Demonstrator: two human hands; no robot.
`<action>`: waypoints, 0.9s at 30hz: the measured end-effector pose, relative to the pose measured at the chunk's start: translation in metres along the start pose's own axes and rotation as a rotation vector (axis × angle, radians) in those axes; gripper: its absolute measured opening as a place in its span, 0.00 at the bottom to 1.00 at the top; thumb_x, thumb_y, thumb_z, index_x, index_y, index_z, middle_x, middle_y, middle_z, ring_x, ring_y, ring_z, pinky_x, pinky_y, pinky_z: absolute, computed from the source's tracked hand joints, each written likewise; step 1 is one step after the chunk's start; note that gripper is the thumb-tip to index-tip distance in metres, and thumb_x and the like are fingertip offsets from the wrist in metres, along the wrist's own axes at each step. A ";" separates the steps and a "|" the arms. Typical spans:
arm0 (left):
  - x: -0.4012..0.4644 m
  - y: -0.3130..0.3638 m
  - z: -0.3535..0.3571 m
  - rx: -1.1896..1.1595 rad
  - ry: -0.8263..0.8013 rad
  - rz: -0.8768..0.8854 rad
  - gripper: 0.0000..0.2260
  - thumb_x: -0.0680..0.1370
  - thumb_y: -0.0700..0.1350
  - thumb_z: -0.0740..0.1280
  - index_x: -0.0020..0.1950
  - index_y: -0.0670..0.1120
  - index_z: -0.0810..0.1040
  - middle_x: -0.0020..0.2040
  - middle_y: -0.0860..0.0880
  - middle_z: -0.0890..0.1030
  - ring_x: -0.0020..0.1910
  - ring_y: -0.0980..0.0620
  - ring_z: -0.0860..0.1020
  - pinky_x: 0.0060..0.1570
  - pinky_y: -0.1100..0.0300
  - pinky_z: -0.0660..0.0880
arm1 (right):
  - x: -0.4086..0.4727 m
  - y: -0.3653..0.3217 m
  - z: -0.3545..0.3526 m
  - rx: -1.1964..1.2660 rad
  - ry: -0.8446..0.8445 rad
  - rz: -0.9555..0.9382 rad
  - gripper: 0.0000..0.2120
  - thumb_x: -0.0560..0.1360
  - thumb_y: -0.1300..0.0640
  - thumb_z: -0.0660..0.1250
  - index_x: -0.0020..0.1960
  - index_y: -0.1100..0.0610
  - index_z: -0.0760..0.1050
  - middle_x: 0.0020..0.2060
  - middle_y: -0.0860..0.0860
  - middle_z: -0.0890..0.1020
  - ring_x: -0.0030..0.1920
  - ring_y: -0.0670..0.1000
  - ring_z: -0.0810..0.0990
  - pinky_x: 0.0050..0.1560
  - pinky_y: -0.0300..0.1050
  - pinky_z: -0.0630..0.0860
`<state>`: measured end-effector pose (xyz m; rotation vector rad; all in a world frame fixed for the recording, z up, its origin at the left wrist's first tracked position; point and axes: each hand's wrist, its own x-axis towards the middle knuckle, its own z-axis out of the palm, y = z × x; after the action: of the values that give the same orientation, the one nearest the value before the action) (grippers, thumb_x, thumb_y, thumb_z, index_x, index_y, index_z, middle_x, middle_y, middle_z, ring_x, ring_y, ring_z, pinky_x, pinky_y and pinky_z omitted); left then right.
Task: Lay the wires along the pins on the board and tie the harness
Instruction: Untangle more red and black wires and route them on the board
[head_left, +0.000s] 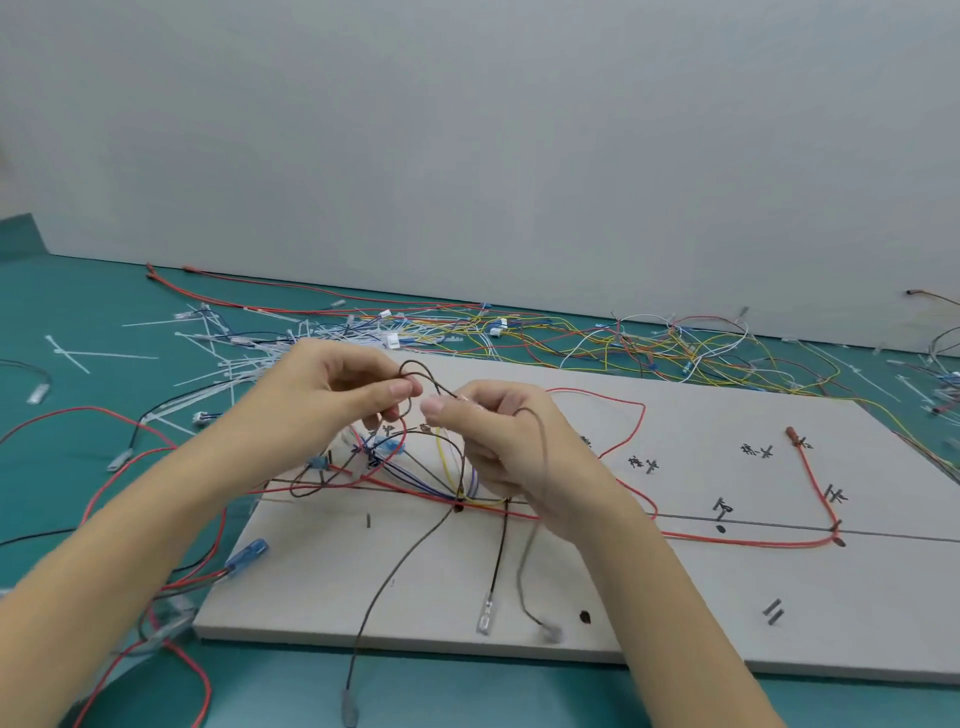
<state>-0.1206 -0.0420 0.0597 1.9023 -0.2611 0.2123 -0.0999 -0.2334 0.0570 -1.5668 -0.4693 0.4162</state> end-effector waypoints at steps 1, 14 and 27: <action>0.000 0.001 -0.004 -0.005 -0.022 -0.013 0.07 0.68 0.49 0.71 0.42 0.51 0.86 0.35 0.46 0.83 0.32 0.56 0.78 0.33 0.68 0.75 | -0.001 -0.003 -0.005 0.024 -0.029 -0.003 0.10 0.75 0.54 0.70 0.36 0.52 0.77 0.24 0.46 0.58 0.22 0.46 0.53 0.23 0.33 0.51; 0.012 -0.018 -0.056 0.105 0.375 -0.218 0.06 0.76 0.43 0.68 0.41 0.44 0.83 0.28 0.51 0.81 0.21 0.57 0.64 0.22 0.68 0.60 | 0.001 -0.006 -0.021 -0.173 0.232 -0.280 0.10 0.80 0.61 0.63 0.43 0.62 0.79 0.19 0.40 0.73 0.20 0.40 0.69 0.24 0.26 0.64; 0.004 -0.049 -0.111 0.688 0.816 -0.235 0.34 0.65 0.78 0.60 0.28 0.45 0.71 0.25 0.45 0.73 0.31 0.40 0.75 0.40 0.45 0.77 | 0.011 0.003 -0.035 -0.204 0.618 -0.430 0.12 0.79 0.58 0.65 0.37 0.57 0.79 0.26 0.41 0.77 0.30 0.38 0.73 0.36 0.30 0.68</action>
<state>-0.1048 0.0780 0.0540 2.3003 0.6614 0.9802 -0.0718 -0.2569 0.0559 -1.6371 -0.3540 -0.4519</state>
